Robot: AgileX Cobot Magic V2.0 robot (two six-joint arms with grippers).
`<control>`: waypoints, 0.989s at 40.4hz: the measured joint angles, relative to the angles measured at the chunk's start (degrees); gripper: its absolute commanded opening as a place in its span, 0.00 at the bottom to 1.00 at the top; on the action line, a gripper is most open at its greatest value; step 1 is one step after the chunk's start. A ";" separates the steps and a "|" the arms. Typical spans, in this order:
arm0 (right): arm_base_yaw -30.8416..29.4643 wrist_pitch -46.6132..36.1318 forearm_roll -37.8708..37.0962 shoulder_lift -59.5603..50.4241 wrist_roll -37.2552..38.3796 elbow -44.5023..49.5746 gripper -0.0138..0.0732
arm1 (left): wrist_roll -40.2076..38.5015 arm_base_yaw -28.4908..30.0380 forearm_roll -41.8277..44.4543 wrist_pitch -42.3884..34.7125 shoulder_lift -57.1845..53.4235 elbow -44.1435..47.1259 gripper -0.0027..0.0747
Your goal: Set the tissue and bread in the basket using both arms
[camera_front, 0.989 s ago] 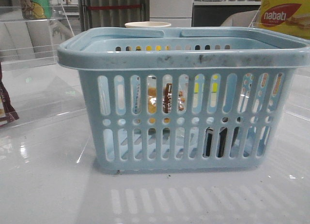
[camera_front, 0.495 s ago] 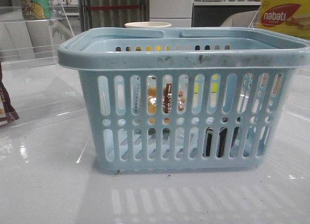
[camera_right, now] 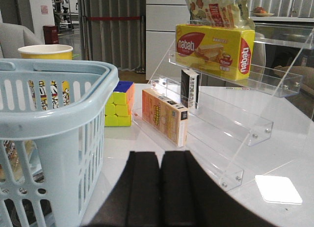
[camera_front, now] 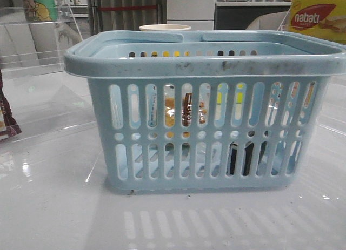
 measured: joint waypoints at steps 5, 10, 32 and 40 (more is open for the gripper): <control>-0.97 0.00 -0.14 0.00 0.00 0.00 0.22 | 0.00 0.00 0.00 0.00 0.00 0.00 0.15; -1.41 0.00 -0.14 0.00 0.00 0.00 0.22 | 0.00 0.00 0.00 0.00 0.00 0.00 0.15; -1.41 0.00 -0.97 0.00 0.09 0.00 0.22 | 0.00 0.00 0.00 0.00 0.00 0.00 0.15; -1.41 0.00 -0.97 0.00 0.09 0.00 0.22 | 0.00 0.00 0.00 0.00 0.00 0.00 0.15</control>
